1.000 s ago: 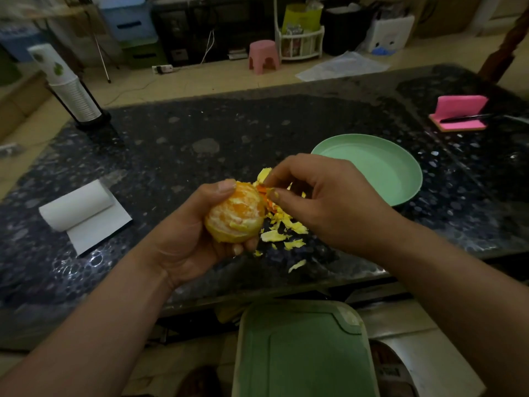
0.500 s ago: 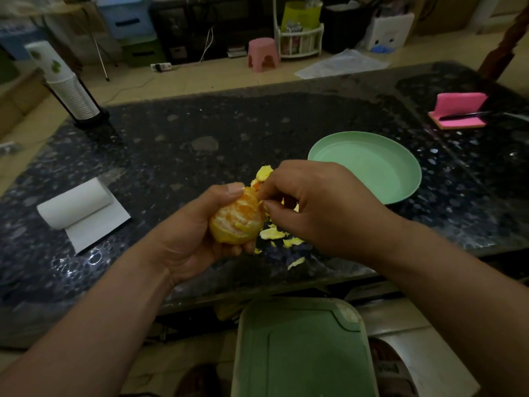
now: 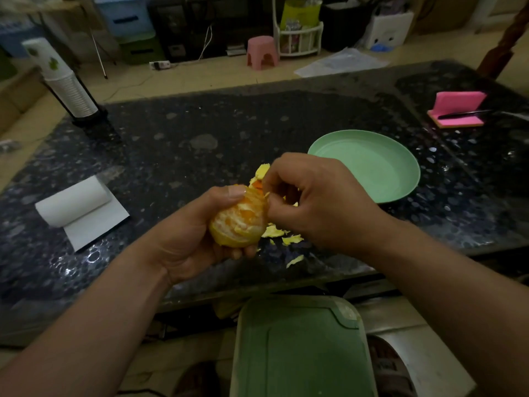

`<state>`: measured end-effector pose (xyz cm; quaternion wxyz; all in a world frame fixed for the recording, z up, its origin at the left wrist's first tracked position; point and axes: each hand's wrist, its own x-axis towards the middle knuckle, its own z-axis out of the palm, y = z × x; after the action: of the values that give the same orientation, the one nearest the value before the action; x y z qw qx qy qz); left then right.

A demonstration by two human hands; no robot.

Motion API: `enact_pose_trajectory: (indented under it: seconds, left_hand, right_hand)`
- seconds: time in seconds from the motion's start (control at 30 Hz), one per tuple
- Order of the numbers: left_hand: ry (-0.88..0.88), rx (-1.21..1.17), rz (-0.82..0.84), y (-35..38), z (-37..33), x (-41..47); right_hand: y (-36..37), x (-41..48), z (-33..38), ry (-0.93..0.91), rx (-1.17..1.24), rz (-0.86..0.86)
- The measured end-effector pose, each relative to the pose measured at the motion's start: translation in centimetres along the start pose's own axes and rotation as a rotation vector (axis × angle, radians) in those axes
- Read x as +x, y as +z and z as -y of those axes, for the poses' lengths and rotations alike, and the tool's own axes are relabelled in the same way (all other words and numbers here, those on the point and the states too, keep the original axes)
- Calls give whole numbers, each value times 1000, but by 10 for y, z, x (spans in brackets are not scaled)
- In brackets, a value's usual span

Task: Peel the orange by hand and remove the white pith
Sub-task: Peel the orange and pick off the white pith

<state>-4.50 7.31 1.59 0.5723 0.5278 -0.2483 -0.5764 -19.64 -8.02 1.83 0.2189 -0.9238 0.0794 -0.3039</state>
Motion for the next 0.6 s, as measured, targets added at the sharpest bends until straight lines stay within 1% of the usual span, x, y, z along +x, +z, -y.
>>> enact_pose_trajectory:
  seconds: [0.07, 0.13, 0.2, 0.27, 0.47, 0.6]
  left_hand:
    - [2, -18, 37, 1, 0, -1]
    - [-8, -28, 32, 2, 0, -2]
    - [-15, -52, -10, 2, 0, -2]
    - [-19, -86, -72, 2, -1, 1]
    - [-16, -125, -214, 3, -1, 4]
    - [-7, -136, -213, 2, 1, 6]
  right_hand:
    - [0, 0, -5, 60, 37, 3]
    - [1, -1, -11, 144, 56, 47]
    - [4, -2, -16, 248, 49, 120]
    - [7, -3, -18, 315, 19, 177]
    - [13, -1, -22, 368, -76, 226]
    - [15, -1, -22, 365, -91, 194]
